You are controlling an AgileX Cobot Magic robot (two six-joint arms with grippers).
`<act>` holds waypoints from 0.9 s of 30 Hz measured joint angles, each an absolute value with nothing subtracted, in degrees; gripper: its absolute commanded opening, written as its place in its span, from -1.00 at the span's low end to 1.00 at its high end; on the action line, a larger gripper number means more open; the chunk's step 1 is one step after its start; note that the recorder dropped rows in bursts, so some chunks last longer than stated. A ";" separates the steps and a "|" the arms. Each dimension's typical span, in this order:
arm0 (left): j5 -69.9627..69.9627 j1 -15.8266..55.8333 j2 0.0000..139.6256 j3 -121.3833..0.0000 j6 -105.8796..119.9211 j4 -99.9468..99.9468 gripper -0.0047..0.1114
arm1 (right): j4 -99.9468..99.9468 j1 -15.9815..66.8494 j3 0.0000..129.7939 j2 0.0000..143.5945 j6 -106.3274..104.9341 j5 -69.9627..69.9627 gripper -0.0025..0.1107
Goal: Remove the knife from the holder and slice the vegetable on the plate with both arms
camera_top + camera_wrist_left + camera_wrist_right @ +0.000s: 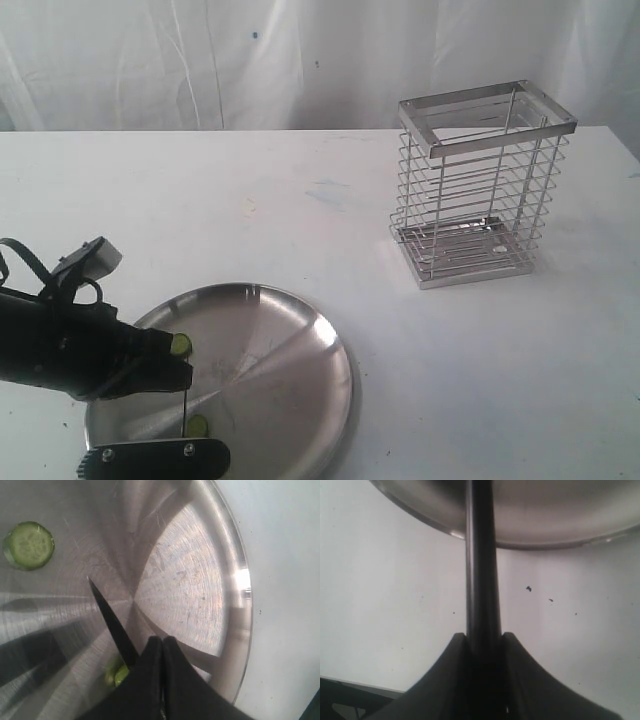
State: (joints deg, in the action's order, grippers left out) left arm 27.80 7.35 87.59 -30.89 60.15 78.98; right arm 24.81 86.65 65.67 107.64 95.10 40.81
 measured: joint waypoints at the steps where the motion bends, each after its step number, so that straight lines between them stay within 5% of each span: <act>1: 27.82 7.35 87.59 -30.89 60.15 79.11 -0.92 | 24.81 86.65 65.67 107.64 95.10 40.81 -0.96; 27: 24.59 8.43 87.59 -30.89 60.15 79.34 -0.92 | 25.29 86.65 65.67 107.64 95.55 40.81 -0.96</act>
State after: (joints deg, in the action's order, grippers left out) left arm 24.59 8.43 87.59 -30.89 60.15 79.34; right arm 25.29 86.65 65.67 107.64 95.55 40.81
